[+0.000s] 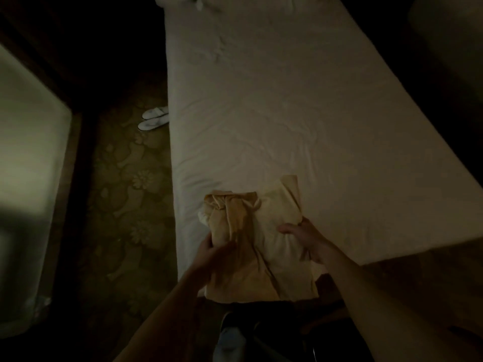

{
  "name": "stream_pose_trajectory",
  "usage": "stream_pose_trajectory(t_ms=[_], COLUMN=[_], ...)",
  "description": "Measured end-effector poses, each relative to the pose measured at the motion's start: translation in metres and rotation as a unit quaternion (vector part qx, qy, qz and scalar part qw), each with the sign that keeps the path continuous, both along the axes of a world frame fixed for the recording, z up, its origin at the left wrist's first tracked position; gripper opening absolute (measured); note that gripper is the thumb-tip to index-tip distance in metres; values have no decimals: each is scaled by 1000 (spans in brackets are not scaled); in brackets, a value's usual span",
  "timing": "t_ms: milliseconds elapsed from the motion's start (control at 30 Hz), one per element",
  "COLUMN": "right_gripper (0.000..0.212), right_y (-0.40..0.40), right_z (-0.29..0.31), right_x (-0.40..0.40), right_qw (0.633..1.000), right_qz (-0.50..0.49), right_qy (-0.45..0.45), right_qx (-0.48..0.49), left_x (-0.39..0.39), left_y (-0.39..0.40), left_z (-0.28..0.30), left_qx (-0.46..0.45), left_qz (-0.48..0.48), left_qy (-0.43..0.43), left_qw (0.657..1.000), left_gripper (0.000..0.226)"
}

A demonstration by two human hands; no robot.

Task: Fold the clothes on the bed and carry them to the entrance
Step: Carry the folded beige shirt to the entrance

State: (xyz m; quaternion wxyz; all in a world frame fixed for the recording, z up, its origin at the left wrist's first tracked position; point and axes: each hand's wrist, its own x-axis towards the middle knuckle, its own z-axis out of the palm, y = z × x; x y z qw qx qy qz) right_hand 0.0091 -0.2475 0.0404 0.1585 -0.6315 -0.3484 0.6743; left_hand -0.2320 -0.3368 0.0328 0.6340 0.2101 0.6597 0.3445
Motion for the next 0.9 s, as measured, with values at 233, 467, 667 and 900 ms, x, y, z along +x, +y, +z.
stream_pose_trajectory(t_ms=[233, 467, 667, 900], right_gripper=[30, 57, 59, 60], right_y=[-18, -54, -99, -167], right_z=[121, 198, 242, 268], right_x=[-60, -142, -233, -352], right_qw=[995, 984, 966, 938], right_qz=[41, 99, 178, 270], right_qy=[40, 69, 98, 115], right_qx=[76, 135, 162, 185], left_x=[-50, -115, -183, -267], left_y=[-38, -103, -182, -289], left_z=[114, 194, 223, 244], left_qx=[63, 119, 136, 174], left_qz=[86, 160, 251, 329], left_qy=[44, 83, 70, 65], left_qw=[993, 976, 956, 926], left_gripper=[39, 31, 42, 66])
